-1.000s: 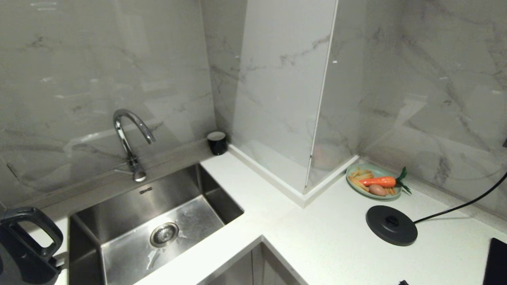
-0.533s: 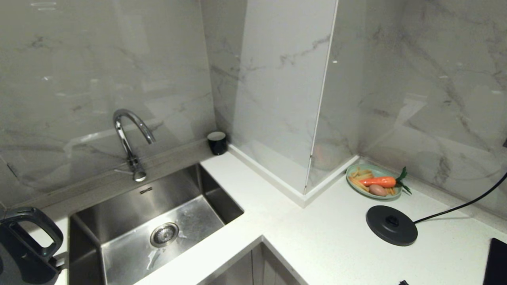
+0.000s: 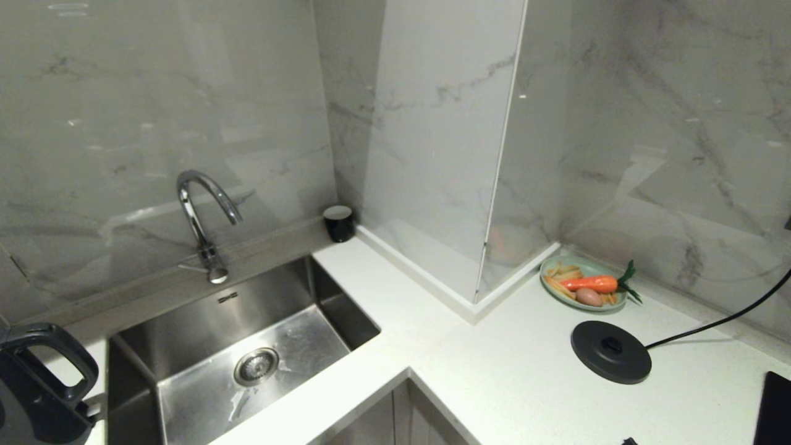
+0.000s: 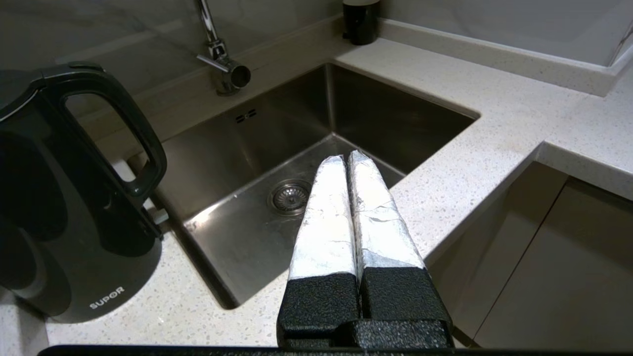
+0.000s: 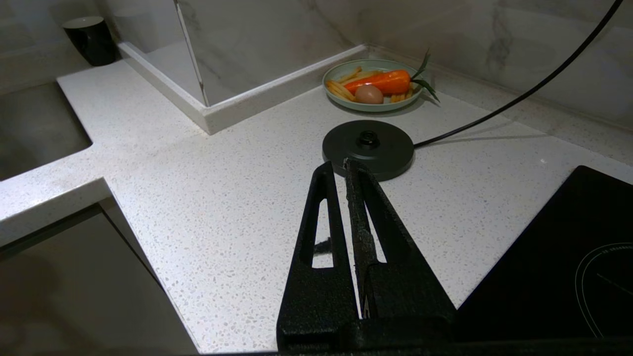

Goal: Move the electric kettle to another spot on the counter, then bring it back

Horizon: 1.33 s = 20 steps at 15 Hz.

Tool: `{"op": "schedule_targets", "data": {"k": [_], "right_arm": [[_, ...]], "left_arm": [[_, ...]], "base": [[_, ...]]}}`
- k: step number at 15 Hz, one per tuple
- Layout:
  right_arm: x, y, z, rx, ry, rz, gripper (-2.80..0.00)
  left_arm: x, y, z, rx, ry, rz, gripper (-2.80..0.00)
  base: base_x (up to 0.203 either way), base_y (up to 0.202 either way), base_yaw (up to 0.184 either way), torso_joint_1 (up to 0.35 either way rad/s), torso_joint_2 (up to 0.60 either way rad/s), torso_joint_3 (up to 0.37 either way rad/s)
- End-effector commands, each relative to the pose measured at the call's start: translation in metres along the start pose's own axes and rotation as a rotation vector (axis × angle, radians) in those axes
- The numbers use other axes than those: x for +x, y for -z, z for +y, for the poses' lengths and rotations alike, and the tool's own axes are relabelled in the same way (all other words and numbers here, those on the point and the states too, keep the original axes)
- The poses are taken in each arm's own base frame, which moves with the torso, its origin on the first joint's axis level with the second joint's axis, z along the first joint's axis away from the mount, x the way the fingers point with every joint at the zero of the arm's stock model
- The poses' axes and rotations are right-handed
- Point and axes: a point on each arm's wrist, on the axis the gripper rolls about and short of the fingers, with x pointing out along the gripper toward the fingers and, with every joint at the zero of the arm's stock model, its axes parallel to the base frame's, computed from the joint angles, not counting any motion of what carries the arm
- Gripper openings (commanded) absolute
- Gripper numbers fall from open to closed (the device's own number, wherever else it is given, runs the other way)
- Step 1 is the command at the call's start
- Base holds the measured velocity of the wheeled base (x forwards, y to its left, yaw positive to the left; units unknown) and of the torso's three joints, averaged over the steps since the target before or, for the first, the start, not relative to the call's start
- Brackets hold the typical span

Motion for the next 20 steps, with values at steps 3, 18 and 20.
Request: {"op": "schedule_targets", "data": {"k": [3, 18, 20], "right_arm": [[0.0, 0.0, 0.0, -0.001, 0.0, 0.0, -2.8], [0.0001, 0.0004, 0.0, -0.002, 0.0, 0.002, -2.8], [0.0, -0.0001, 0.0, -0.003, 0.0, -0.001, -2.8]], "left_arm": [[-0.0001, -0.0003, 0.0001, -0.016, 0.0, -0.003, -2.8], [-0.0001, -0.0002, 0.0001, -0.028, -0.003, -0.003, -2.8], [-0.0001, -0.0002, 0.0002, -0.028, -0.003, -0.002, -2.8]], "base": [[0.0, 0.0, 0.0, 0.0, 0.0, 0.0], [0.0, 0.0, 0.0, 0.0, 0.0, 0.0], [0.0, 0.0, 0.0, 0.0, 0.0, 0.0]]}}
